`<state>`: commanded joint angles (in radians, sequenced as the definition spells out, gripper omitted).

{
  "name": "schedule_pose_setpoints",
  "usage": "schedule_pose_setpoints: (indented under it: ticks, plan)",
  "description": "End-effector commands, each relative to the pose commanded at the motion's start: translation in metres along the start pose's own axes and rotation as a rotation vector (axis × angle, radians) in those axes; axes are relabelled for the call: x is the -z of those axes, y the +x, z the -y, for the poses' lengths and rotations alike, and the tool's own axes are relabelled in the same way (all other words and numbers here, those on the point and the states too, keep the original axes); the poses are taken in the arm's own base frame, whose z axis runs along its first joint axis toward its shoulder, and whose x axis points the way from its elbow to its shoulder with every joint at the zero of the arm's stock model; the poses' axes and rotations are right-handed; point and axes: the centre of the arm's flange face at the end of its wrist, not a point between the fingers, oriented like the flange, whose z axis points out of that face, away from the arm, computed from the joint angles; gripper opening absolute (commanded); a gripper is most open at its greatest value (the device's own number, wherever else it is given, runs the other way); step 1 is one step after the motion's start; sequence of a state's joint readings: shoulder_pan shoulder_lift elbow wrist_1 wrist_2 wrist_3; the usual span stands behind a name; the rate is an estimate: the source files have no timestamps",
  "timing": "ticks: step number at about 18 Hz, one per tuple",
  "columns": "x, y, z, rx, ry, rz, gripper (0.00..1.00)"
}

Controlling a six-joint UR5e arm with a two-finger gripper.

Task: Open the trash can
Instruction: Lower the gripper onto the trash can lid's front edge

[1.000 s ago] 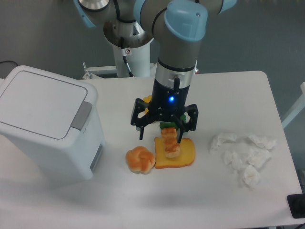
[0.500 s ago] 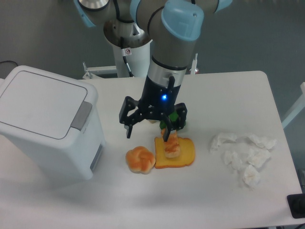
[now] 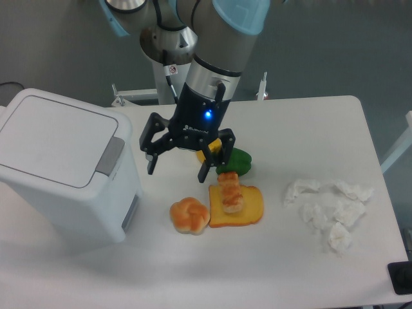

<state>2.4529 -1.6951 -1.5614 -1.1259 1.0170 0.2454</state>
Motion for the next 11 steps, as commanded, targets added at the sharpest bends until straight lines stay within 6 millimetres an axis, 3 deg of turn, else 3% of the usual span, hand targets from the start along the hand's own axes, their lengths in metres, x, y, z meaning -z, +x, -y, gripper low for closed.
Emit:
schedule_pose_setpoints:
  ticks: [8, 11]
  plan:
    - [-0.011, 0.029, -0.012, -0.032, -0.019, -0.026, 1.00]
    - [-0.012, 0.030, -0.013, -0.032, -0.021, -0.025, 1.00]
